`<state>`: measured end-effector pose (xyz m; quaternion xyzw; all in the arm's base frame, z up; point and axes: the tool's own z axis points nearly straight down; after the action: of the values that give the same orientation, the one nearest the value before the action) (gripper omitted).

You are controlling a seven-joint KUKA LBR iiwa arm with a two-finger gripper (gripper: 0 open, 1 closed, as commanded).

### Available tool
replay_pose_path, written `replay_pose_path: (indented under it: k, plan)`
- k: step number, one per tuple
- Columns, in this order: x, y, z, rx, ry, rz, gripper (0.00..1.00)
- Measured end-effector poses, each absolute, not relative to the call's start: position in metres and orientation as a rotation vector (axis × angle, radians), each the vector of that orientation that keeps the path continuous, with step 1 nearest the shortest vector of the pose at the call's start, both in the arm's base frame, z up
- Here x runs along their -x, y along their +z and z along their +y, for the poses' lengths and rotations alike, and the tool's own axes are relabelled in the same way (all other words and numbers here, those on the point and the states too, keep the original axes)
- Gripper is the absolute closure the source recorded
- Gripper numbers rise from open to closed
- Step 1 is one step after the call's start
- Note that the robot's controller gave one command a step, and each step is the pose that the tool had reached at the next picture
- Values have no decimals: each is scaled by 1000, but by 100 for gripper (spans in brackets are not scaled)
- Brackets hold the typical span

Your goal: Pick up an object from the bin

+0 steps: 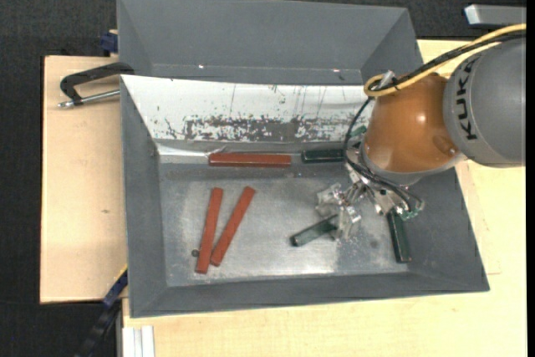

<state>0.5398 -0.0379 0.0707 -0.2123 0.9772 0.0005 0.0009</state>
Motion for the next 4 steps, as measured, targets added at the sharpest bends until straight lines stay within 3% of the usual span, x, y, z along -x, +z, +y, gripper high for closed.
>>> replay_pose_path:
  k: [1, 2, 4]
  plan:
    - [-540, 71, -38, 667, 1, 3068, 100]
    - [-554, 107, -37, 705, 3, 3061, 100]
    - [-556, 175, -29, 697, 4, 3066, 100]
